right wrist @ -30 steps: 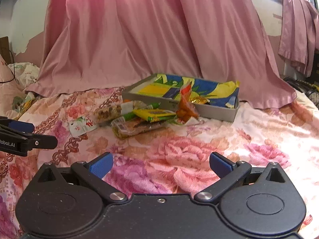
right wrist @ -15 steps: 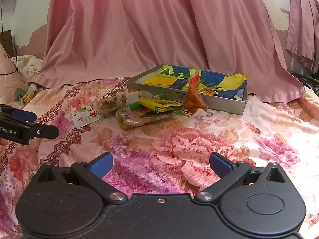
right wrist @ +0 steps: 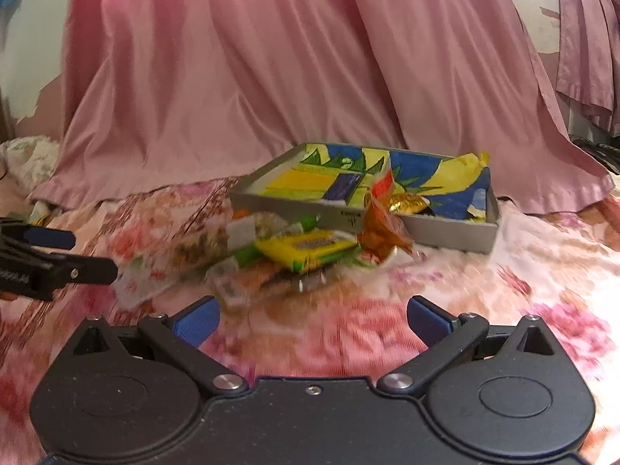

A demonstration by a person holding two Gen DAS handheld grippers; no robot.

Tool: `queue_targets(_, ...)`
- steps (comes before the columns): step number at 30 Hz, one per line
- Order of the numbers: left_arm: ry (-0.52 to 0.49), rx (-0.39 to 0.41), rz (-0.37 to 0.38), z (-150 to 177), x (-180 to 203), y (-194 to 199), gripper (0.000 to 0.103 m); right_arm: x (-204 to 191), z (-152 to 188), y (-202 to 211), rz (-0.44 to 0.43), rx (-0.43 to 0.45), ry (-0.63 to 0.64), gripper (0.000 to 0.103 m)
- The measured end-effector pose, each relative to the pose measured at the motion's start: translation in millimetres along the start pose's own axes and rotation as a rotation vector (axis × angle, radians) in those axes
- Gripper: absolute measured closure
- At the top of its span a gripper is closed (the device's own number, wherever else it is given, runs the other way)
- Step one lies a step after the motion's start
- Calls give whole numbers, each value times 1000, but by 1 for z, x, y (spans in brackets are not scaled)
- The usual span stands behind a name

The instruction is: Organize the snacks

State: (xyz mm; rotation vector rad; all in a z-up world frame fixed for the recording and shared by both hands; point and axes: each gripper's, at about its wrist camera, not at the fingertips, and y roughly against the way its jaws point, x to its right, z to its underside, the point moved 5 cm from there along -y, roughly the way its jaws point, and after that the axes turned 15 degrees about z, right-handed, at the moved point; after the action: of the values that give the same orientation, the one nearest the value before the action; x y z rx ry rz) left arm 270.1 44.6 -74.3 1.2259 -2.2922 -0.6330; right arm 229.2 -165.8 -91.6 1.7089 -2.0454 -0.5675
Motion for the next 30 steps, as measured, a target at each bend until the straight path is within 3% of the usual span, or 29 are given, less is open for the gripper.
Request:
queue_targets(6, -28, 16, 15, -24, -14, -26, 0, -11, -25, -44, 30, -9, -55, 1)
queue_targets(15, -98, -44, 144, -32, -24, -69, 3, -25, -46, -88, 20, -69, -87, 1)
queue_targets(25, -84, -102, 276, -29, -34, -98, 29, -41, -45, -109, 47, -111, -103, 9)
queue_targets(30, -54, -161, 292, -25, -37, -110, 46, -46, -41, -117, 64, -140, -109, 17)
